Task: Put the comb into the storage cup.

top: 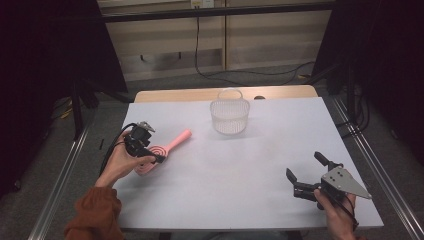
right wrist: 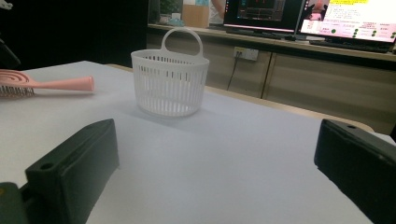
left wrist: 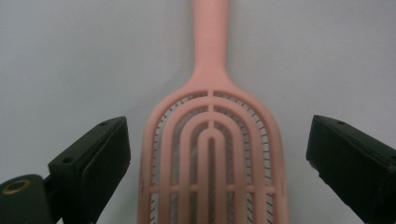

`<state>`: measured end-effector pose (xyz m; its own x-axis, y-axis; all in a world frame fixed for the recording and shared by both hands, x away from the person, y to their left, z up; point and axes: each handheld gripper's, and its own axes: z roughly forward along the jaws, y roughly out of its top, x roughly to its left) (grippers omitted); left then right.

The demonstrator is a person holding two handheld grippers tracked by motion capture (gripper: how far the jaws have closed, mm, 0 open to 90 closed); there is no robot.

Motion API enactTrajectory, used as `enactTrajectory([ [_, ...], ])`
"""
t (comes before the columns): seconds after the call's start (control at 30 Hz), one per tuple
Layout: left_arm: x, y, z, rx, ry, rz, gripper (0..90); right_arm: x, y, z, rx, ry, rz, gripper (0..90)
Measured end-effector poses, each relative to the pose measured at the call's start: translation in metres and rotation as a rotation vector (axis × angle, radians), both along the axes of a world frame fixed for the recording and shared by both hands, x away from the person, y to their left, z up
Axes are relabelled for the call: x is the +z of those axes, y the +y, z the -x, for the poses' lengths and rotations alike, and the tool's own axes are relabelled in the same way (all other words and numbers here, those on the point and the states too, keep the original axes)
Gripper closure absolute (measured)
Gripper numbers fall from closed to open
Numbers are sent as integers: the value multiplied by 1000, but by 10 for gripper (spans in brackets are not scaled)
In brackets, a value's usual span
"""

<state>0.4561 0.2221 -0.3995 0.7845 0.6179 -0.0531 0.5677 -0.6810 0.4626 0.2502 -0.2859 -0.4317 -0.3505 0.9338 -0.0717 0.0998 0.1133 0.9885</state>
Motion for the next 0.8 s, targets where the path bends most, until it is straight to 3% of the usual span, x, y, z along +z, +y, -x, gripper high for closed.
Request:
enactTrajectory([
  [0.07, -1, 0, -1, 19, 4, -11, 58, 0, 0, 0, 1, 0, 0, 0],
  [0.1, -2, 0, -4, 22, 7, -41, 54, 0, 0, 0, 1, 1, 1, 0],
  [0.2, -4, -1, -5, 28, 25, -51, 51, 0, 0, 0, 2, 1, 1, 0],
  [0.63, -14, -11, -10, -15, 87, -114, 73, 0, 0, 0, 6, 3, 2, 0],
  [0.8, -17, -12, -11, -13, 84, -138, 104, 0, 0, 0, 7, 3, 4, 0],
])
